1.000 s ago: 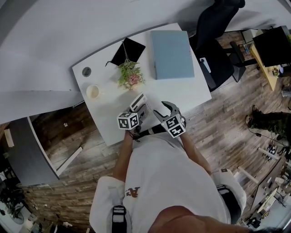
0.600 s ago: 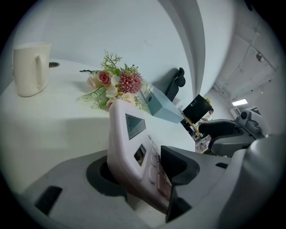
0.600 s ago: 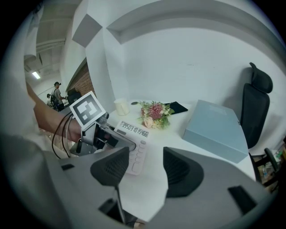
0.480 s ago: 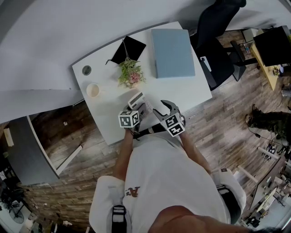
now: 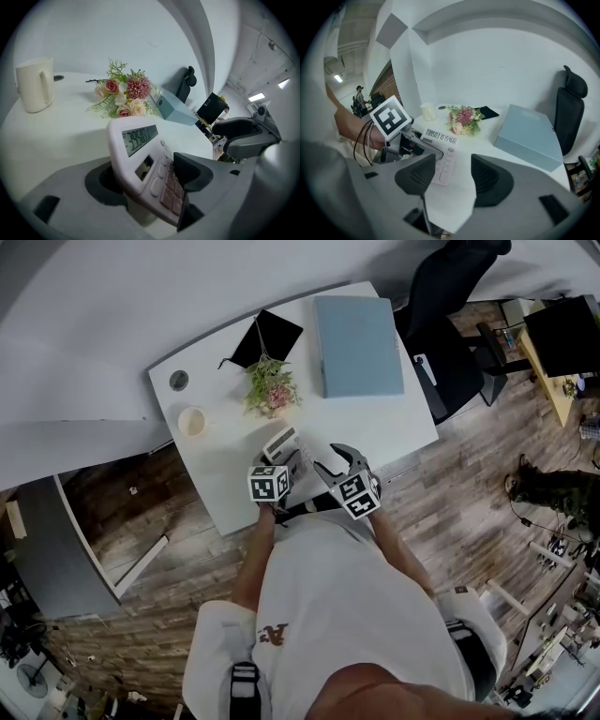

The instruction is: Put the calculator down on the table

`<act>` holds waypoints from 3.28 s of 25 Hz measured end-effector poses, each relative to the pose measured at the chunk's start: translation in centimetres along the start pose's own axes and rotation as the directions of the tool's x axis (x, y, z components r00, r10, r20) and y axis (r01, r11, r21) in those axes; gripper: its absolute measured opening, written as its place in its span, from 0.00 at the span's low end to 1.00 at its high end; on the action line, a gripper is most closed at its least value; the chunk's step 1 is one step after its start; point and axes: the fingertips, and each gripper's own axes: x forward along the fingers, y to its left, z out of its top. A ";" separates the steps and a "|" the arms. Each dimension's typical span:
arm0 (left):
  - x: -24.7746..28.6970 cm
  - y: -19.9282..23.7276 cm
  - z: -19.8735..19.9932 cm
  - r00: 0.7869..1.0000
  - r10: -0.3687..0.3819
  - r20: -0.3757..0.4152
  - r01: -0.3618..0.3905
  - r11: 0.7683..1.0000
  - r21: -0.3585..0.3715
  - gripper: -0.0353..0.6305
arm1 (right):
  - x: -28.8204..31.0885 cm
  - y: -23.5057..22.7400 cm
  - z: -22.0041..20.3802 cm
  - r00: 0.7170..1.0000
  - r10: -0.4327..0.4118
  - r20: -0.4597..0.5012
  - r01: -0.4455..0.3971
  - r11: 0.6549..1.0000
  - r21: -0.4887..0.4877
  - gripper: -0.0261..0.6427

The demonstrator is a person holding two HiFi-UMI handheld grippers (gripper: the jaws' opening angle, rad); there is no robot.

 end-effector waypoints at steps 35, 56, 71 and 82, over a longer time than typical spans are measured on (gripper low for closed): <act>-0.6 2.1 -0.7 0.986 0.165 -0.002 -0.165 0.985 0.059 0.70 | 0.2 0.5 -0.4 1.000 0.001 0.002 -0.001 1.000 -0.017 0.40; -1.8 3.2 -0.6 0.970 0.240 0.042 -0.242 0.969 0.055 0.72 | -0.4 0.4 -0.2 1.000 -0.008 0.024 0.009 0.999 -0.038 0.41; -6.1 1.7 2.8 0.953 0.220 0.206 -0.246 0.963 0.107 0.59 | -0.4 0.8 2.1 0.997 0.011 0.082 -0.004 0.997 -0.078 0.39; -12.5 -1.8 10.8 0.885 0.163 0.435 -0.276 0.938 0.211 0.42 | -3.2 -0.6 9.0 0.961 -0.035 0.273 0.055 0.996 -0.066 0.30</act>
